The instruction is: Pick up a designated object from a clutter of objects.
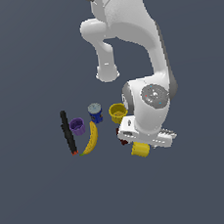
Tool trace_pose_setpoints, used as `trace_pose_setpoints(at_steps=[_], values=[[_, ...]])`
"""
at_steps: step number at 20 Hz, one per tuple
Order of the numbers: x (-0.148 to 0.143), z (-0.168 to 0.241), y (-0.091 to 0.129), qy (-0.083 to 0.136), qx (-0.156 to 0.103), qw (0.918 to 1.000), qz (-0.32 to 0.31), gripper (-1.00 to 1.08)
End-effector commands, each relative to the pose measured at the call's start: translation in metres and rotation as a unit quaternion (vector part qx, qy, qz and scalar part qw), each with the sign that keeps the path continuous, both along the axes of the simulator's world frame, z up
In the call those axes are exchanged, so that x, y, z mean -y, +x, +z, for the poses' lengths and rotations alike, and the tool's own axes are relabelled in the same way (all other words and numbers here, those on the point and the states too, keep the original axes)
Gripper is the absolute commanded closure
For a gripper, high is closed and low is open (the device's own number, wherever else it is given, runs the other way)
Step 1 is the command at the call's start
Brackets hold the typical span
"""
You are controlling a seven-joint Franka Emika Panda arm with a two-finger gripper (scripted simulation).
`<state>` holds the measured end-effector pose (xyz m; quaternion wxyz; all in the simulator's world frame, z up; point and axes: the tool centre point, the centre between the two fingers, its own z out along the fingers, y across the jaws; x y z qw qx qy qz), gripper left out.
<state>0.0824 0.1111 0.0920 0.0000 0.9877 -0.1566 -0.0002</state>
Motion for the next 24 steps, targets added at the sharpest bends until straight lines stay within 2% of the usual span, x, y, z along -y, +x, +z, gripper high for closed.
trace_pose_setpoints(at_steps=[1, 8, 13, 14, 24], values=[[0.000, -0.007, 0.000, 0.000, 0.000, 1.0000, 0.000, -0.92], [0.000, -0.041, -0.001, 0.000, 0.000, 1.0000, -0.001, -0.92], [0.000, -0.048, 0.000, 0.000, 0.000, 1.0000, -0.002, -0.92], [0.000, -0.048, 0.000, 0.000, 0.000, 1.0000, -0.002, 1.08], [-0.001, -0.047, 0.000, 0.000, 0.001, 1.0000, -0.001, 1.08]])
